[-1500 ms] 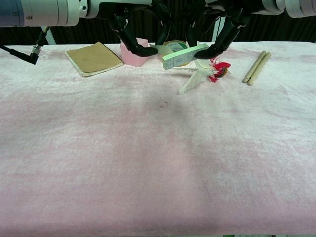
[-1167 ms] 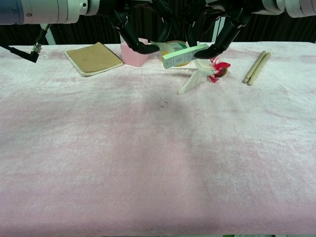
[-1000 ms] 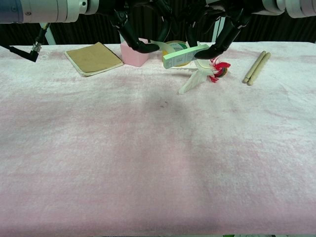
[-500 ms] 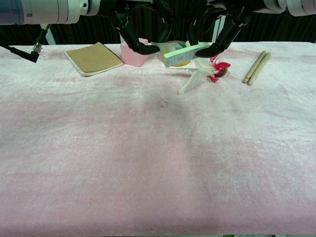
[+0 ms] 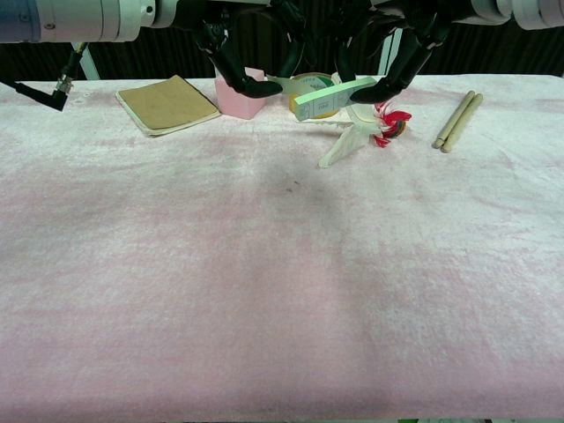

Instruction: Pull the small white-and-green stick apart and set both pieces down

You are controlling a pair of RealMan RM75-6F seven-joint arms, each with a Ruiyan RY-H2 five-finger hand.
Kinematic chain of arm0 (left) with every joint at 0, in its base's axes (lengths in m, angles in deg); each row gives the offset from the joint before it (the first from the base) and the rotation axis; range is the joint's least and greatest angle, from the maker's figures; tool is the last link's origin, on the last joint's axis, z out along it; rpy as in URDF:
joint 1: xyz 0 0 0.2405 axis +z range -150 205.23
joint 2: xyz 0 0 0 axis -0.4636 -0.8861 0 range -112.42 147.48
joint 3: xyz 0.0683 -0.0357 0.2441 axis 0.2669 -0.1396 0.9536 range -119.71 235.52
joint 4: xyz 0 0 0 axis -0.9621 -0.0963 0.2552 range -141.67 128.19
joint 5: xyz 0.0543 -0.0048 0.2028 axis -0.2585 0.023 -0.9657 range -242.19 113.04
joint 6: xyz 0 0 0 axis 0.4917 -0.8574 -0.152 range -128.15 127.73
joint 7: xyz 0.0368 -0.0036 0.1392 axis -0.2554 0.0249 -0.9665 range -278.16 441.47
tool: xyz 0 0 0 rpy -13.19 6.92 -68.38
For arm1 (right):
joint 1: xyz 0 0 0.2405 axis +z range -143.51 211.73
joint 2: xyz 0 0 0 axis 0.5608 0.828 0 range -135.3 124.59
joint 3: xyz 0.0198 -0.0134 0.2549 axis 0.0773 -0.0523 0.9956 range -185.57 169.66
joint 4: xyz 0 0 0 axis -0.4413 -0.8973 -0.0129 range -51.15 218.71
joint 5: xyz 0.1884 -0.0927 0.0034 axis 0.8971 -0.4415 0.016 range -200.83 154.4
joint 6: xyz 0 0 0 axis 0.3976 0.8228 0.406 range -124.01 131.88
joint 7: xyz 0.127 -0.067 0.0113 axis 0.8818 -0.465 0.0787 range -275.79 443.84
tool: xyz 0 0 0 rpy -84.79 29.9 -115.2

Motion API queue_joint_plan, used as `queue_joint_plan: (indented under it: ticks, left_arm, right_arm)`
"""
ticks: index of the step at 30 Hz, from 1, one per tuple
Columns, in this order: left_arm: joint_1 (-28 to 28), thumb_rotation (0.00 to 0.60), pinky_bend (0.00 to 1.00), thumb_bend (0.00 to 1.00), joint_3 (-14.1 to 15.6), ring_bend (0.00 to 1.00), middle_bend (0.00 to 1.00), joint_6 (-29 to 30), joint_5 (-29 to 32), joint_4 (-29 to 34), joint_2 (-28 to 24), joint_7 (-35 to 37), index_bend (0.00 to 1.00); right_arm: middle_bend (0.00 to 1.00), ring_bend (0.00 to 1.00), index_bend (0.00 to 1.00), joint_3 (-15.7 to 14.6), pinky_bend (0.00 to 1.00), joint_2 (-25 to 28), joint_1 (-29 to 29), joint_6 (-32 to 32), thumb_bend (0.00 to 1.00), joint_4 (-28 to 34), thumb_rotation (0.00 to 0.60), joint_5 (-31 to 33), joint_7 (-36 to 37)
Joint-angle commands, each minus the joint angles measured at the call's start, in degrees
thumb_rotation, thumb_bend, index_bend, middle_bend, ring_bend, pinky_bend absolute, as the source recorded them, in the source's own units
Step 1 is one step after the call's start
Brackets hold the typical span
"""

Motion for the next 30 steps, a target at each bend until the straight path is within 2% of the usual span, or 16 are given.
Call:
queue_joint_plan:
  ticks: [1, 20, 30]
  left_arm:
    - [0.2, 0.600, 0.02, 0.48, 0.1, 0.02, 0.22, 0.1, -0.2, 0.2, -0.3, 0.0, 0.63]
    - [2.1, 0.600, 0.02, 0.50, 1.0, 0.02, 0.23, 0.4, -1.0, -0.3, -3.2, 1.4, 0.65]
    - [5.6, 0.600, 0.02, 0.50, 2.2, 0.02, 0.23, 2.1, -3.2, 0.1, -7.2, 4.6, 0.64]
  right_arm:
    - [0.00, 0.01, 0.69, -0.1, 0.12, 0.2, -0.1, -0.1, 0.47, -0.2, 0.600, 0.1, 0.0]
    - [0.00, 0.01, 0.69, -0.7, 0.12, 3.2, -2.4, -1.1, 0.47, -0.9, 0.600, -1.2, 2.5]
    - [0.00, 0.01, 0.70, -2.4, 0.12, 6.2, -5.5, -1.9, 0.47, -2.4, 0.600, -3.2, 4.6]
